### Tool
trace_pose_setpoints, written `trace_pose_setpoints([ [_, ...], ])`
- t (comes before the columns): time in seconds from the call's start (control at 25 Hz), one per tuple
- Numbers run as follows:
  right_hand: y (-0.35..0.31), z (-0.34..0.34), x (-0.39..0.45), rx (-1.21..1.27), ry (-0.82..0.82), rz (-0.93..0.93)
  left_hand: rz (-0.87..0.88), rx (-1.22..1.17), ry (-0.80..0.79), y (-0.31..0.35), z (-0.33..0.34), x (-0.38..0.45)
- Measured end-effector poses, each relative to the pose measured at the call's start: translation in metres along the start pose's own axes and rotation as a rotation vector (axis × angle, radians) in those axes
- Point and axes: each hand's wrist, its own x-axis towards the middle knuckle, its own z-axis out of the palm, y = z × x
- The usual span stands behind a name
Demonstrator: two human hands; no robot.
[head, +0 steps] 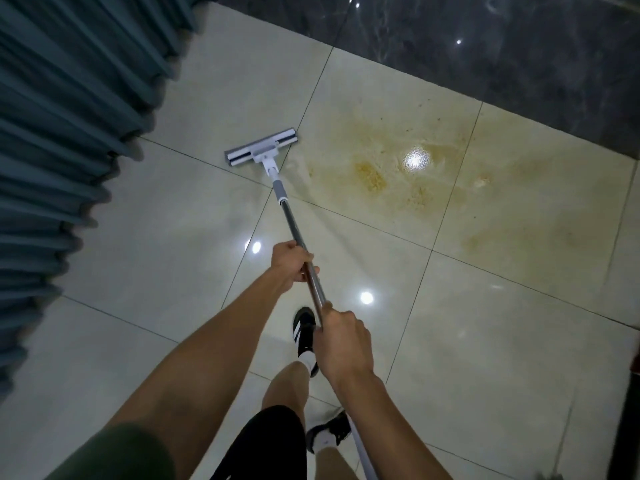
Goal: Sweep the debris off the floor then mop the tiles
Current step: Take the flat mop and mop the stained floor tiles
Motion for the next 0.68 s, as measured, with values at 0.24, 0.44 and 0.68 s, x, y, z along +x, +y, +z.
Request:
trace_pose_setpoints([
  [0.24, 0.061, 0.045, -0.05, 0.649, -0.215, 0.126, 0.027, 0.094, -0.022, -0.052, -0.001, -0.019],
  [0.44, 0.096, 0.088, -0.098, 0.573, -0.09, 0.089, 0.075, 0.146, -0.033, -0.109, 0.015, -0.047],
  [0.68, 0.144, 0.132, -0.175, 0.465, -0.138, 0.081, 0.043, 0.09, -0.027, -0.199, 0.038, -0.096],
])
